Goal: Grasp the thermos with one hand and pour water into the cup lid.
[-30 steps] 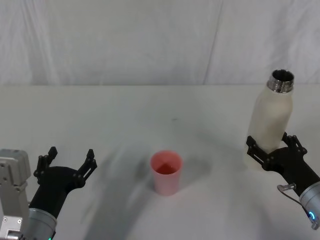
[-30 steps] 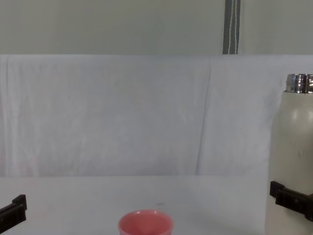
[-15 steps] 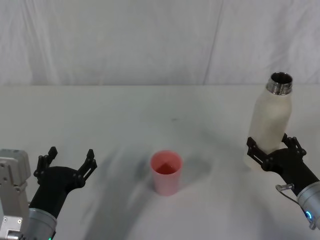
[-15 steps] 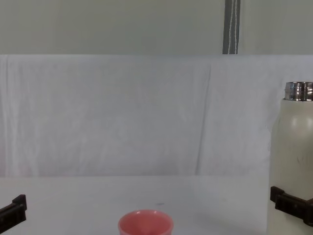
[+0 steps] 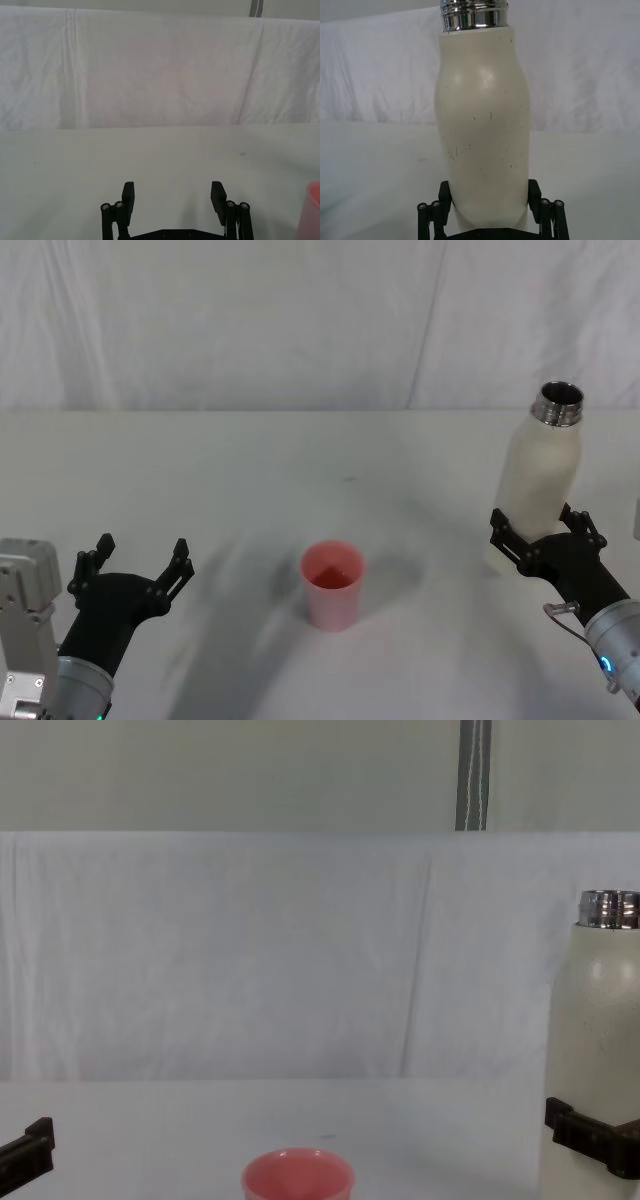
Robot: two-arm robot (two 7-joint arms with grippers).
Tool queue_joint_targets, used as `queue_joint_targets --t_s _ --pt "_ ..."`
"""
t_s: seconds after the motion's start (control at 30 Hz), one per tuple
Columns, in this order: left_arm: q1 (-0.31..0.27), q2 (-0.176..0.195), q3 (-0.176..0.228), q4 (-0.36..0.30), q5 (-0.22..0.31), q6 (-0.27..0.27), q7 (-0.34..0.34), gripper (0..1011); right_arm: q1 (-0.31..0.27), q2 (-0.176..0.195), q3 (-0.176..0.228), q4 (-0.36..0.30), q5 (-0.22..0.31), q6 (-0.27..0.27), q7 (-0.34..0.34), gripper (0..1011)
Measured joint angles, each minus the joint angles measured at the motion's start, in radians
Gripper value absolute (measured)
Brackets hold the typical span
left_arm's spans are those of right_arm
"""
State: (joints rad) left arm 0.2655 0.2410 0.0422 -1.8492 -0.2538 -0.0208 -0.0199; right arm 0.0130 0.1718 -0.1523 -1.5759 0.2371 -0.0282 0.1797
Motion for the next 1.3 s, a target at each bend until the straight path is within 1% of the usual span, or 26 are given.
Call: queue_joint_targets --t_s 0.2,0.33,0.83,1.3 --pt "0.0 0.0 0.0 0.0 0.0 0.0 0.0 1001 0.005 -0.018 0.006 0.016 0.002 -0.013 -0.012 950" --pt "0.0 0.0 0.0 0.0 0.0 0.0 0.0 1001 0.008 -0.024 0.009 0.024 0.002 -0.017 -0.015 950" --pt "0.0 0.0 0.0 0.0 0.0 0.0 0.0 1001 0.02 -0.029 0.009 0.046 -0.029 -0.019 -0.022 950" --pt "0.0 0.0 0.0 0.0 0.0 0.0 0.0 1001 0.03 -0.042 0.009 0.074 -0.037 -0.031 -0.018 950"
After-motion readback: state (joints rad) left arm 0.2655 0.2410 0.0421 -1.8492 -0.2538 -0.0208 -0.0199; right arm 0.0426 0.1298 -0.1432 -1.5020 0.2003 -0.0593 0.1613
